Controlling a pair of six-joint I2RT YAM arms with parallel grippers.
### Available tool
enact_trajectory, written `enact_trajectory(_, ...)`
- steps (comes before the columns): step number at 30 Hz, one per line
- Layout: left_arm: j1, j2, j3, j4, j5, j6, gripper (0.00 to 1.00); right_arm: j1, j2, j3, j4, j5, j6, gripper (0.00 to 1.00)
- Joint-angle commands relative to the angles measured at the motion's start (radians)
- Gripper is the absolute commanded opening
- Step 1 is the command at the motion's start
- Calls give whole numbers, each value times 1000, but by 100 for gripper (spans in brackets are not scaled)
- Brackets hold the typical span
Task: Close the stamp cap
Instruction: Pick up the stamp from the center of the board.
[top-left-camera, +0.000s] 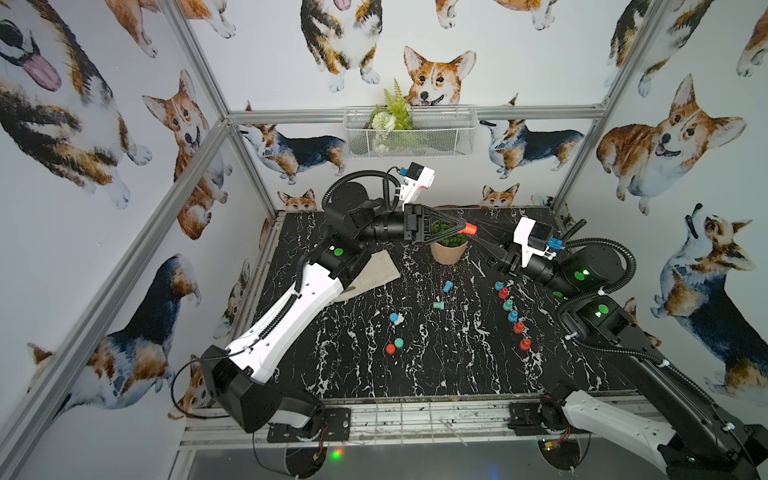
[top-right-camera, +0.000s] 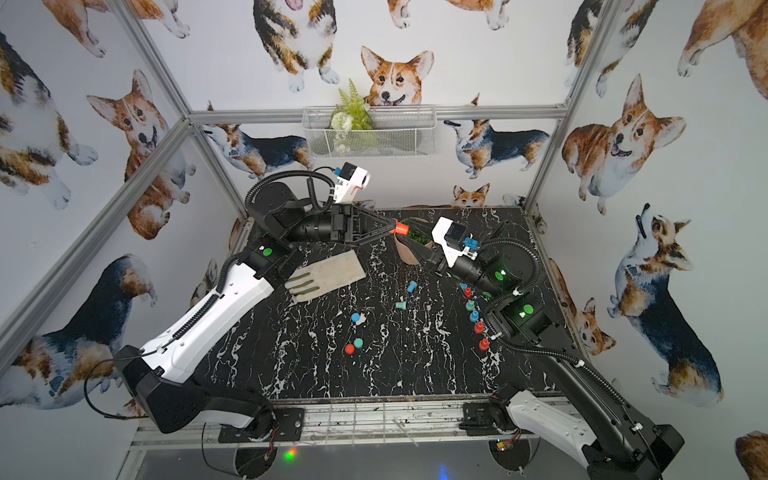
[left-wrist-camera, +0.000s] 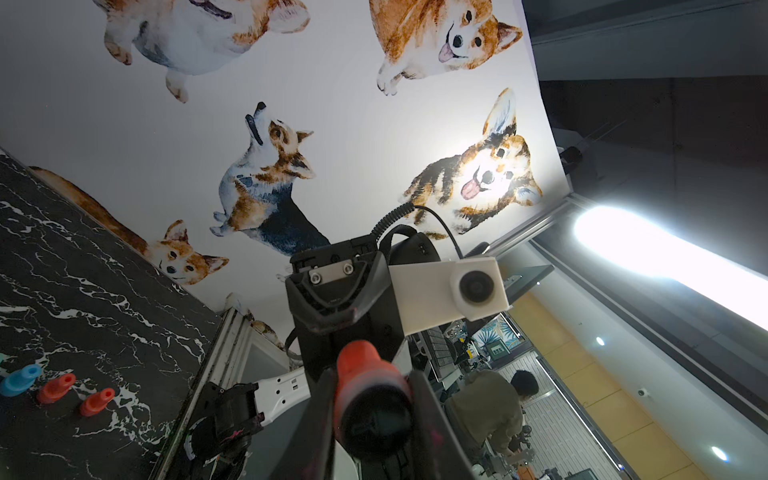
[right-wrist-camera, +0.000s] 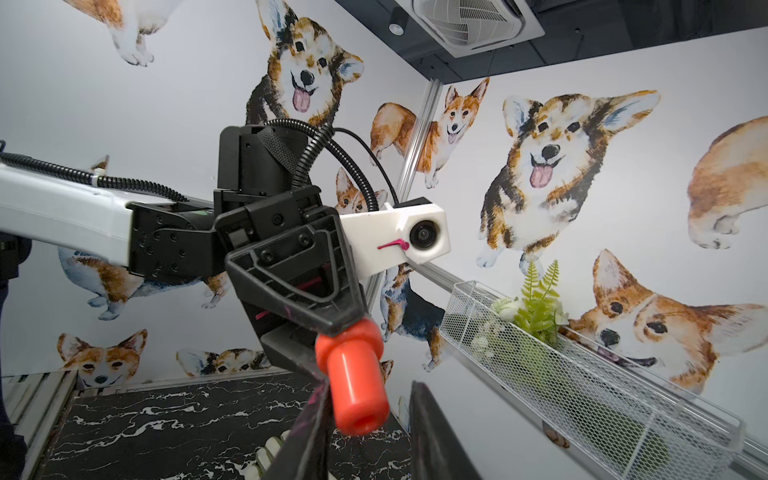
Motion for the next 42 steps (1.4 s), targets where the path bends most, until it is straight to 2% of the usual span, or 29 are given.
enact_trajectory(1,2,-3,4,50,26,-41,7,2,8,25,82,-33,32,33)
enact_trajectory(10,2,1,5,90,26,-71,6,2,30,40,99,-61,45,27)
enact_trajectory(30,2,19,1,191,32,-148,4,2,54,40,137,-67,81,32)
enact_trajectory(39,1,29,-3,214,36,-168,4,2,67,60,149,-103,97,27)
enact_trajectory(42,1,31,-4,216,38,-169,4,2,68,63,149,-110,99,22)
